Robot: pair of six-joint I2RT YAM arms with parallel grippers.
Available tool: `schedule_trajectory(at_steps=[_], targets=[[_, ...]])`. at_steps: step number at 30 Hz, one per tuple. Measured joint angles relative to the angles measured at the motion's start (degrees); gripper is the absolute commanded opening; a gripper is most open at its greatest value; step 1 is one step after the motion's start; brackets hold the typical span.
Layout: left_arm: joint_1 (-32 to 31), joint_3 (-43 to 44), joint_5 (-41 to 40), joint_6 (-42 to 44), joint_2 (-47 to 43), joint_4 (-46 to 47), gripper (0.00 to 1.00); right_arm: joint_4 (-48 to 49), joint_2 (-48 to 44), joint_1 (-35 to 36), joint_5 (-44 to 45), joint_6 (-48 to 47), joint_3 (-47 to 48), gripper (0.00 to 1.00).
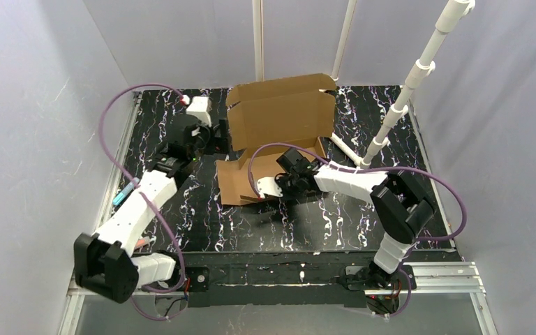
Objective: Fold the paper box
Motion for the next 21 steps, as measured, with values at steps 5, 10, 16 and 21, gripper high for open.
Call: schedule_trajectory(at_steps=[5, 10, 16, 21], targets=[[5.5, 0.1, 1.9, -2.7, -10.9, -10.1, 0.98, -1.5, 1.8, -1.3, -0.4, 1.9, 0.7, 0.60], [8.2, -7.5, 6.3, -7.8, -23.5, -20.4, 0.98, -5.2, 1.4, -2.8, -3.6, 2.9, 1.4, 0.89], [10.3, -13.7, 7.3, -11.1, -26.4, -29.9, 0.94, -8.7, -5.3, -4.7, -8.4, 2.7, 1.3, 0.94], [11.1, -15.9, 14.0, -18.0, -23.5, -26.8, 0.56, -7.1, -9.8, -6.5, -13.1, 3.0, -0.9, 0.88]])
